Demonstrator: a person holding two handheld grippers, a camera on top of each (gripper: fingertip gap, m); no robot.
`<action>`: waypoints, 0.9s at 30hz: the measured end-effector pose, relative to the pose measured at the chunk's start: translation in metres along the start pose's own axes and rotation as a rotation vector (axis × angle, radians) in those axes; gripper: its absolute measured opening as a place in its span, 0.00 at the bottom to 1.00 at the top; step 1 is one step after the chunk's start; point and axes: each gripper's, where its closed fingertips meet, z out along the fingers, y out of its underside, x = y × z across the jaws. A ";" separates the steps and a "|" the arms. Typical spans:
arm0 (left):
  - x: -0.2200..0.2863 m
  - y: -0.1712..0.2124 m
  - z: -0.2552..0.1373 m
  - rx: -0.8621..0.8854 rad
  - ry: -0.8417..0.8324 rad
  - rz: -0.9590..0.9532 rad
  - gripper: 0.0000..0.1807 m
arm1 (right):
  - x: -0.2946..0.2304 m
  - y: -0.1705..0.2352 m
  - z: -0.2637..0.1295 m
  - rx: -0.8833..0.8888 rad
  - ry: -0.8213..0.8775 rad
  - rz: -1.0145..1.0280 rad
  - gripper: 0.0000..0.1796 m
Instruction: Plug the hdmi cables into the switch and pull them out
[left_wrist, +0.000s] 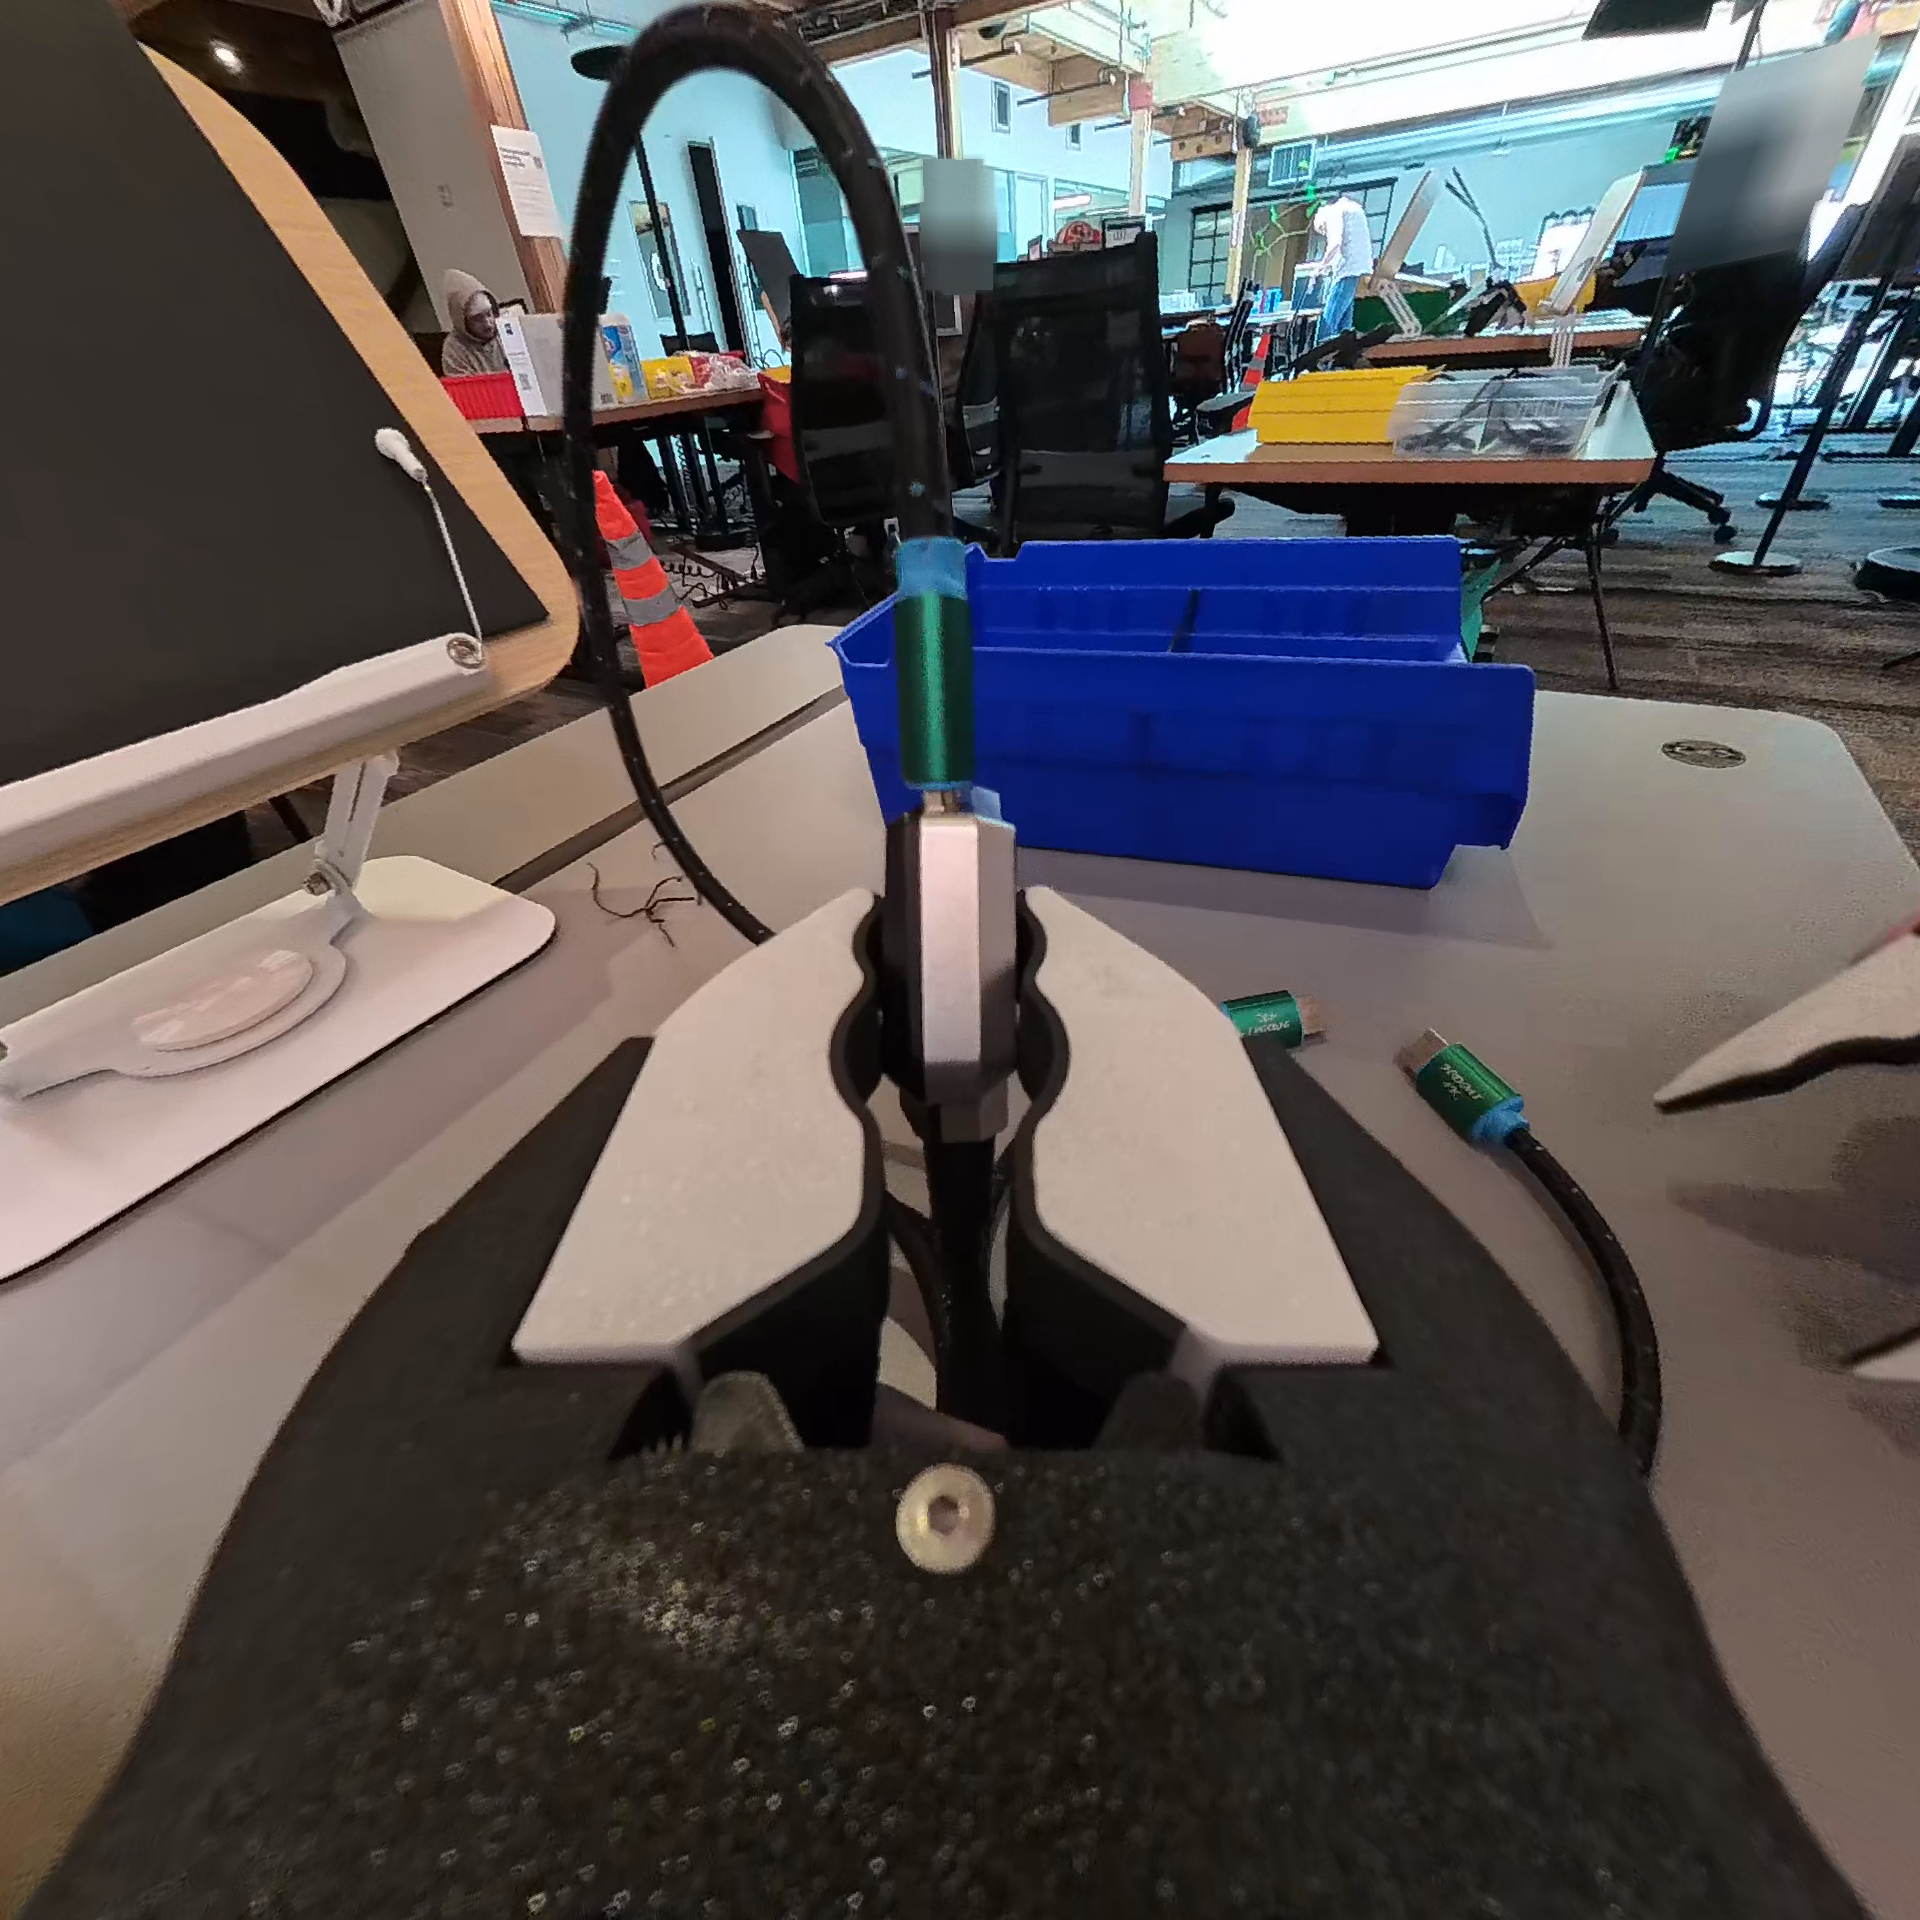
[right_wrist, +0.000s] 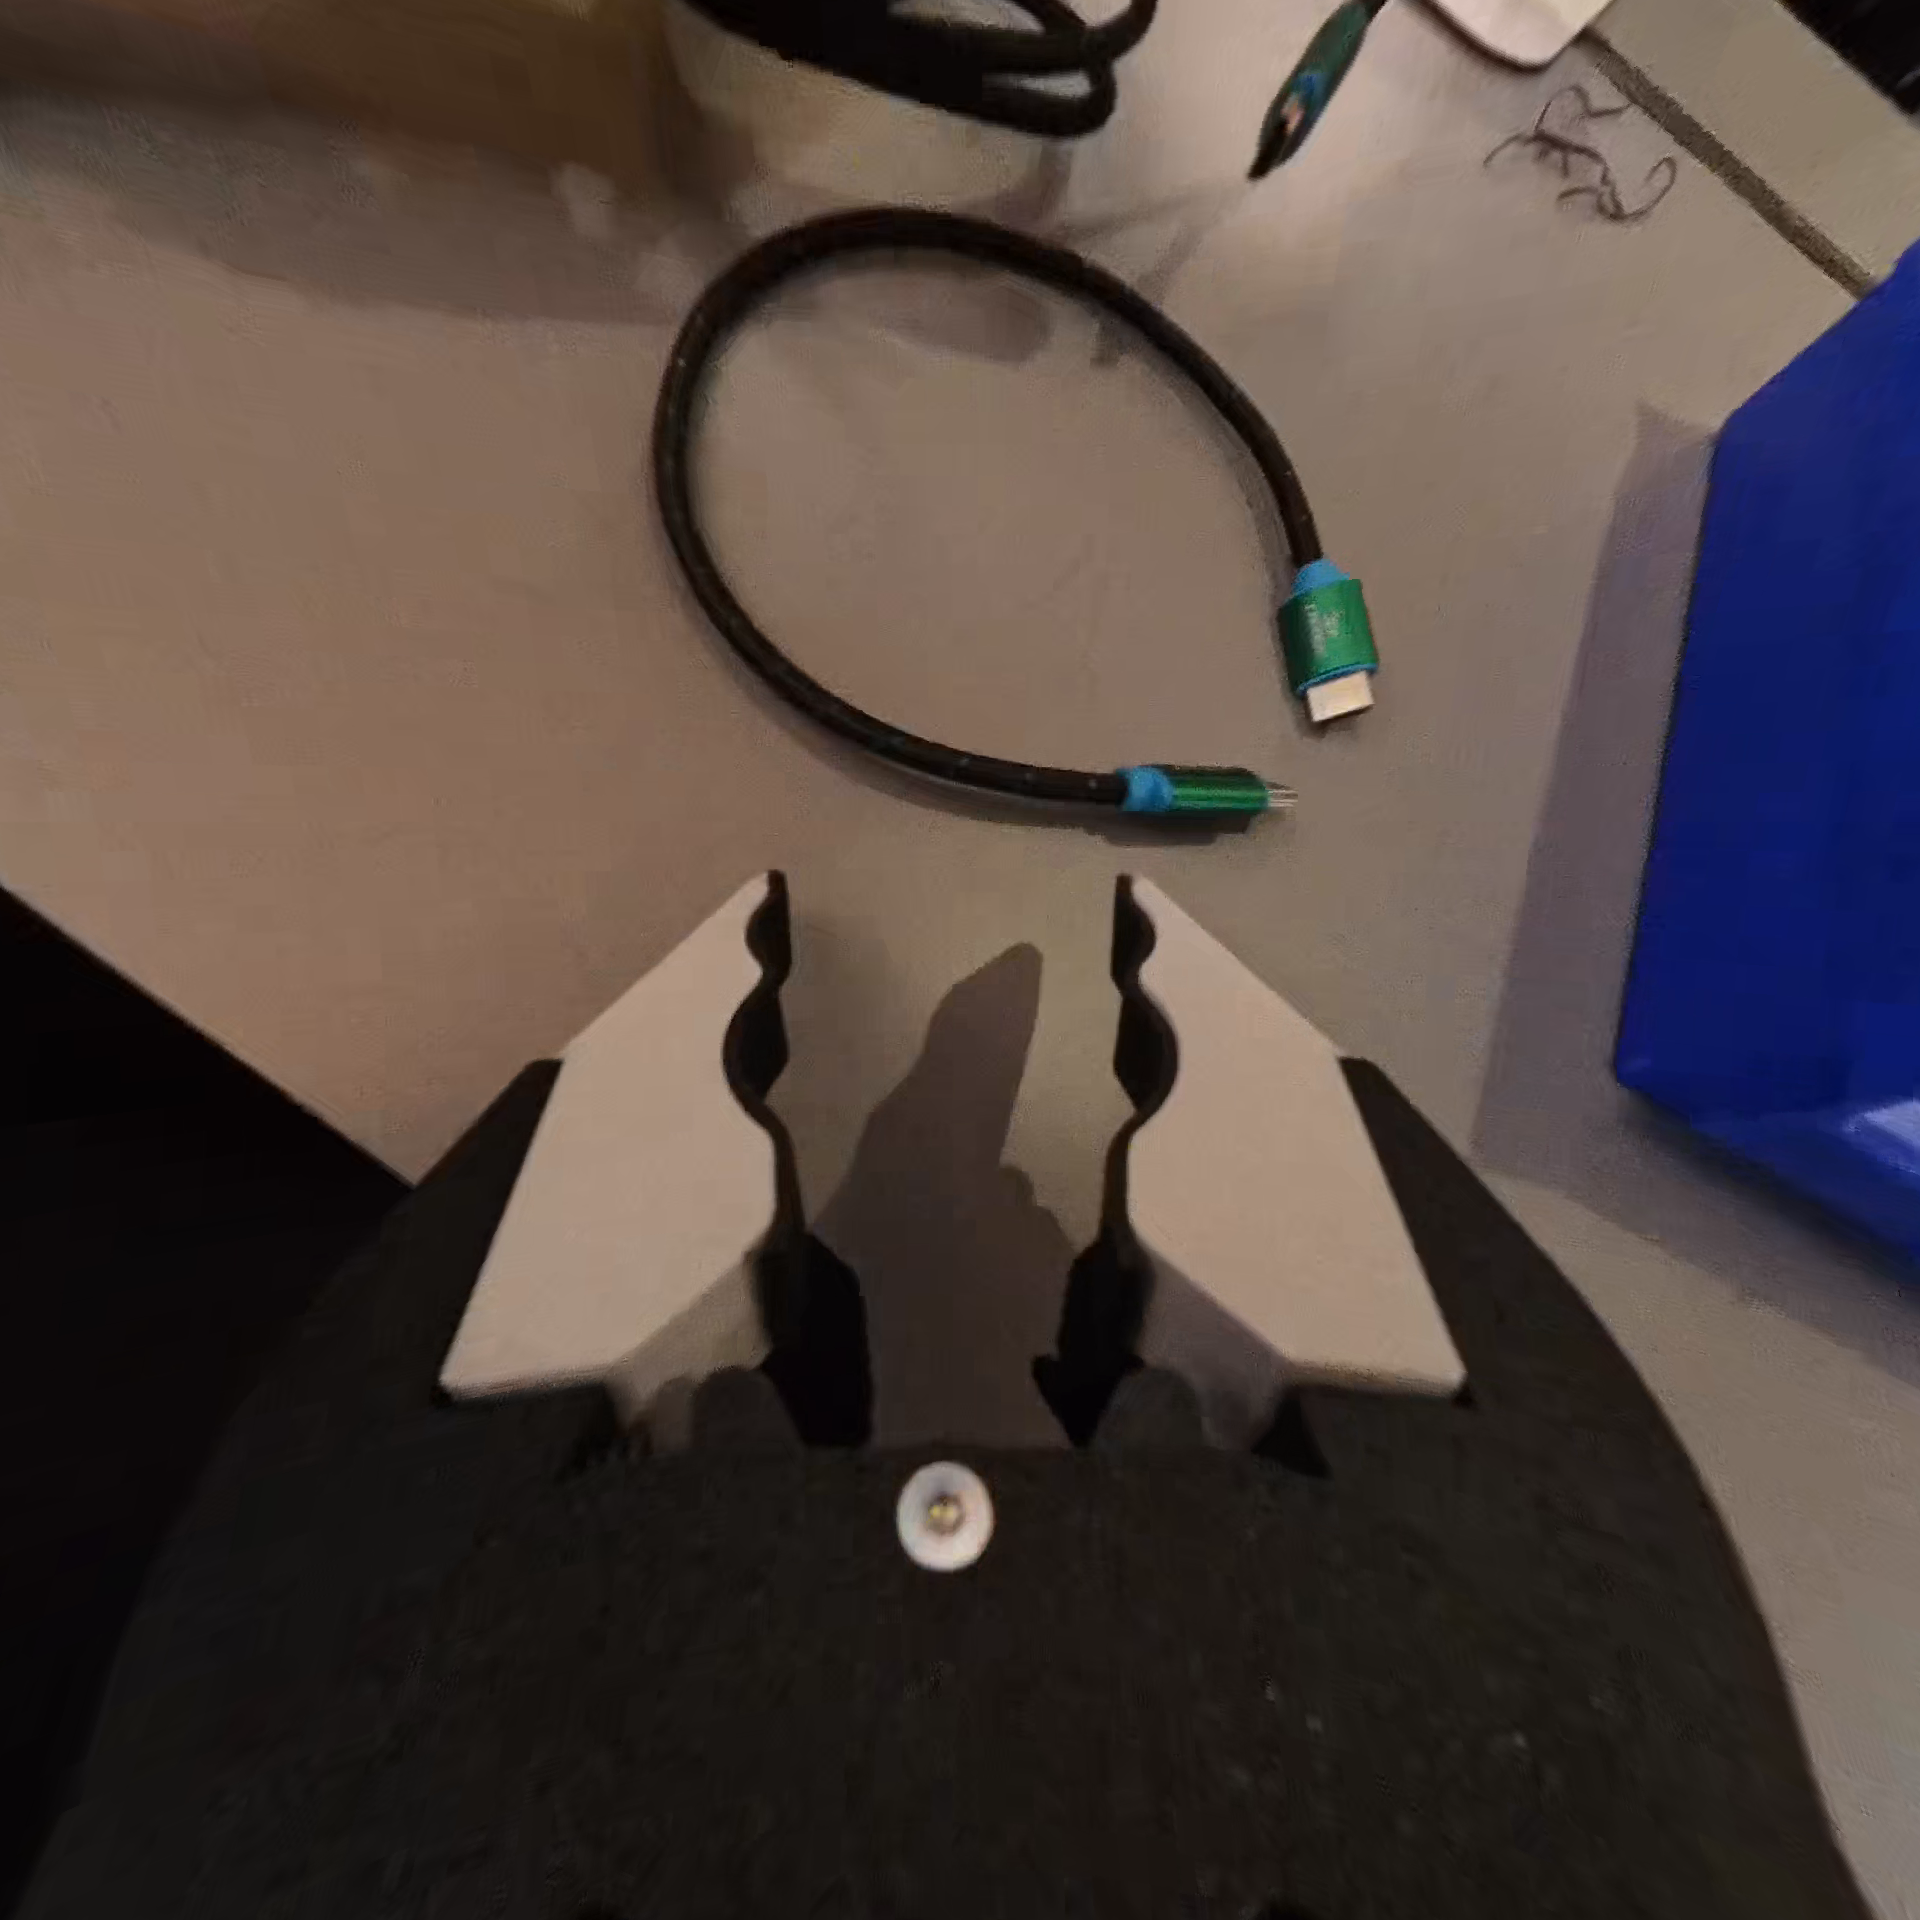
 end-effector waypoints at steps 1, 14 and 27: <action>0.000 0.000 0.000 -0.002 0.000 0.002 0.11 | 0.003 0.002 0.006 -0.030 0.034 -0.036 0.35; -0.002 -0.005 -0.004 0.013 0.005 -0.003 0.11 | 0.010 -0.019 0.036 -0.125 -0.135 -0.671 0.14; -0.026 -0.017 -0.015 0.085 -0.035 -0.110 0.11 | 0.045 -0.084 -0.052 0.468 -0.425 -0.086 0.03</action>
